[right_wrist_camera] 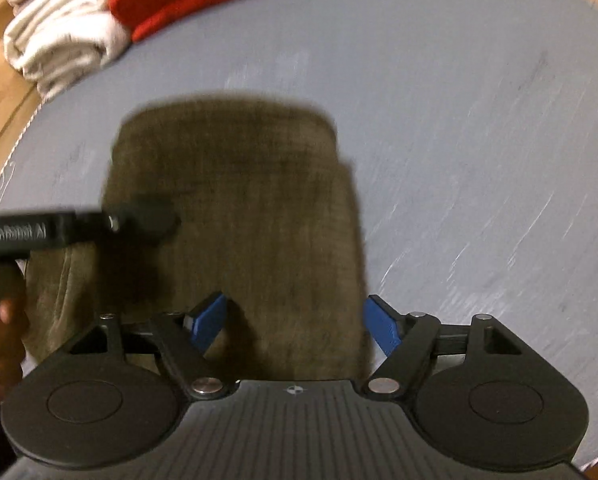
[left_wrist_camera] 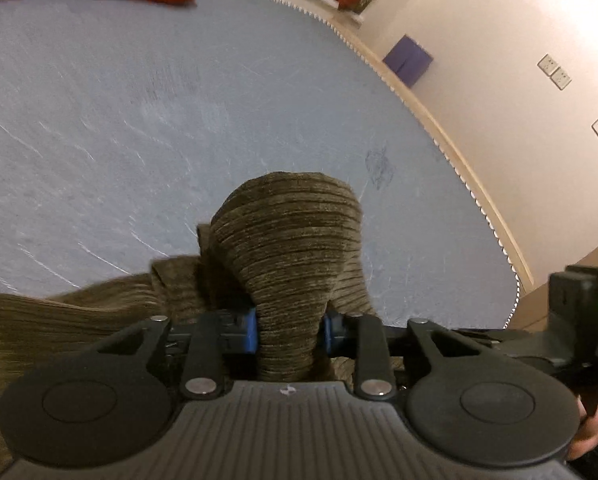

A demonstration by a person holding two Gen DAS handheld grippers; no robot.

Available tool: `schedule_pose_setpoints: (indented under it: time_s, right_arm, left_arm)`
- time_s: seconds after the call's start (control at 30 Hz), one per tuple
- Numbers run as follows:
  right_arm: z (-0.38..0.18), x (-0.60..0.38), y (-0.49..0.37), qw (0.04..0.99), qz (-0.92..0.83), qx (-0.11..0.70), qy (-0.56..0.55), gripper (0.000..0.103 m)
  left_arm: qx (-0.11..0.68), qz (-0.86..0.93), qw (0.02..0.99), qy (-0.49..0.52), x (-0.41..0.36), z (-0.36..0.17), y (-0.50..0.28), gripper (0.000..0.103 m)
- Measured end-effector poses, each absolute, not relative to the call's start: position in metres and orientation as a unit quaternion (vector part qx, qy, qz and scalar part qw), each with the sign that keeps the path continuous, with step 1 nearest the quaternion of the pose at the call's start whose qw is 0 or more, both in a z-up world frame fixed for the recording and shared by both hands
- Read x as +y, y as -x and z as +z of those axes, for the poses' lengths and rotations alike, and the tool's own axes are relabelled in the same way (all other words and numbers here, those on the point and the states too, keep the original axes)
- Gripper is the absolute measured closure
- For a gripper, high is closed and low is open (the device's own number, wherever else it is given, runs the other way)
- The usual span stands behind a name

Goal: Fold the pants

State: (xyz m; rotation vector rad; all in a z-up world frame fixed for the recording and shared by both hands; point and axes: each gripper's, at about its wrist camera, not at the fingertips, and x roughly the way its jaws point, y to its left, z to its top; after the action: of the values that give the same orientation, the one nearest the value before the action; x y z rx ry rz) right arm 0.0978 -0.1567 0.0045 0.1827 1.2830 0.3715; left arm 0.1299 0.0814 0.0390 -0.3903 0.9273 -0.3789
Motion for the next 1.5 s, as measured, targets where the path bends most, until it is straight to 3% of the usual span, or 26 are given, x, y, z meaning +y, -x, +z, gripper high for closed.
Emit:
schedule_pose_setpoints:
  time_s: [0.1,0.23,0.37,0.43,0.5,0.53,0.7,0.9,1.0,1.07,1.17,1.3,1.5]
  right_arm:
    - [0.021,-0.141,-0.095,0.784,0.205,0.579,-0.088,0.018]
    - [0.041,-0.118,-0.094,0.805,0.233,0.539,-0.084,0.014]
    - [0.039,-0.086,-0.099,0.8,0.265,0.532,-0.089,0.013]
    - [0.033,-0.07,-0.102,0.785,0.294,0.538,-0.096,0.011]
    - [0.025,-0.053,-0.108,0.77,0.319,0.543,-0.105,0.009]
    - [0.019,-0.044,-0.112,0.765,0.322,0.548,-0.109,0.009]
    - [-0.009,-0.017,-0.132,0.732,0.305,0.59,-0.155,0.004]
    - [-0.03,-0.003,-0.135,0.727,0.283,0.607,-0.15,0.001]
    - [-0.026,-0.002,-0.132,0.736,0.281,0.597,-0.15,0.013]
    - [-0.024,-0.008,-0.127,0.744,0.282,0.587,-0.15,0.03]
    - [-0.021,-0.02,-0.123,0.749,0.282,0.577,-0.162,0.048]
    - [-0.008,-0.037,-0.121,0.76,0.273,0.567,-0.162,0.055]
    - [0.013,-0.077,-0.132,0.794,0.229,0.539,-0.163,0.057]
  left_arm:
    - [0.41,-0.149,0.887,0.153,0.109,0.065,-0.106,0.074]
    - [0.399,-0.066,0.896,0.182,0.185,0.077,-0.079,0.074]
    - [0.406,0.056,0.899,0.158,0.247,0.072,-0.053,0.068]
    - [0.425,0.085,0.886,0.165,0.271,0.062,-0.048,0.057]
    - [0.44,0.103,0.875,0.171,0.289,0.053,-0.049,0.025]
    - [0.441,0.121,0.872,0.176,0.298,0.051,-0.049,0.017]
    - [0.483,0.105,0.814,0.306,0.332,0.012,-0.048,0.006]
    - [0.503,0.026,0.786,0.357,0.336,-0.028,-0.065,0.005]
    - [0.51,0.007,0.794,0.329,0.326,-0.037,-0.076,0.004]
    - [0.515,0.008,0.8,0.31,0.317,-0.042,-0.08,0.004]
    - [0.511,0.018,0.81,0.286,0.306,-0.038,-0.088,0.016]
    - [0.479,0.003,0.844,0.24,0.279,-0.008,-0.095,0.041]
    - [0.442,-0.032,0.87,0.217,0.232,0.013,-0.119,0.045]
